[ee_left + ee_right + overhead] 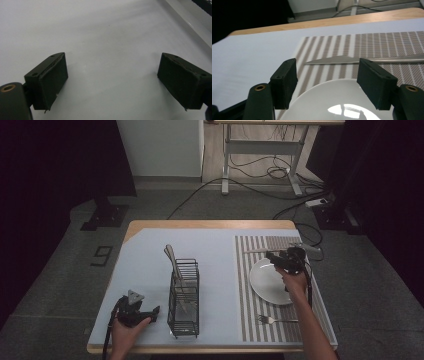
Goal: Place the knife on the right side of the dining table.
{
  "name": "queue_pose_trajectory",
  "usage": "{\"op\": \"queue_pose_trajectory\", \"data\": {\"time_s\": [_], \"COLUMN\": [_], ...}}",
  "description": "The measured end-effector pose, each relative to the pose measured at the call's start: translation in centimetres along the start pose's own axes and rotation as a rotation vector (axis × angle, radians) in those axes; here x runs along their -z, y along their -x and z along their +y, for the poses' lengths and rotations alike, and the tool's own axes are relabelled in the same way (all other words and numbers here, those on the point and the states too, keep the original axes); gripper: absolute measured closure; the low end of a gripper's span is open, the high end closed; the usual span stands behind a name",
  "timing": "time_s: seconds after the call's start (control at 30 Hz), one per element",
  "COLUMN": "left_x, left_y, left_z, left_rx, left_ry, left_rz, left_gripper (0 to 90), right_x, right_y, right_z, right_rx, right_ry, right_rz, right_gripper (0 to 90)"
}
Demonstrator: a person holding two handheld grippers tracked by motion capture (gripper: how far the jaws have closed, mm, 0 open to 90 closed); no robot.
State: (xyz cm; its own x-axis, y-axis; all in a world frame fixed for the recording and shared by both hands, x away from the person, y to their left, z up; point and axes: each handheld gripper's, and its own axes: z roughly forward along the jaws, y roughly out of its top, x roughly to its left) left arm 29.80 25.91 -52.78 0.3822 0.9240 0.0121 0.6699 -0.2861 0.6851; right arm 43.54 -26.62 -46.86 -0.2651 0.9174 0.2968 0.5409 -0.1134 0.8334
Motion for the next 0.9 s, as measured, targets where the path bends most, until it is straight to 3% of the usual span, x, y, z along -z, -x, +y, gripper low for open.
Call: {"op": "queue_pose_trajectory", "data": {"time_s": [0.27,0.47,0.5,0.67,0.9], "left_x": [0.0,0.0,0.0,0.0,0.0], "left_y": [0.0,0.0,0.0,0.0,0.0], "left_z": [0.0,0.0,0.0,0.0,0.0], "left_rx": [0.003,0.003,0.003,0.003,0.001], "left_ry": [0.002,0.002,0.002,0.002,0.002], "left_rz": [0.000,0.000,0.000,0.000,0.001], "left_gripper": [9.1,9.1,9.1,9.1,9.2], "right_x": [3.2,4.7,4.7,4.8,4.0], "right_y": [-1.7,-4.5,-4.5,-7.2,-8.7], "right_z": [-2.2,-4.8,-4.8,-6.8,-8.4], "right_rx": [0.029,0.084,0.084,0.132,0.170], "right_ry": [0.021,0.002,0.002,-0.020,-0.047], "right_rz": [0.085,0.160,0.160,0.217,0.233], "right_gripper": [32.0,32.0,32.0,32.0,31.8]}}
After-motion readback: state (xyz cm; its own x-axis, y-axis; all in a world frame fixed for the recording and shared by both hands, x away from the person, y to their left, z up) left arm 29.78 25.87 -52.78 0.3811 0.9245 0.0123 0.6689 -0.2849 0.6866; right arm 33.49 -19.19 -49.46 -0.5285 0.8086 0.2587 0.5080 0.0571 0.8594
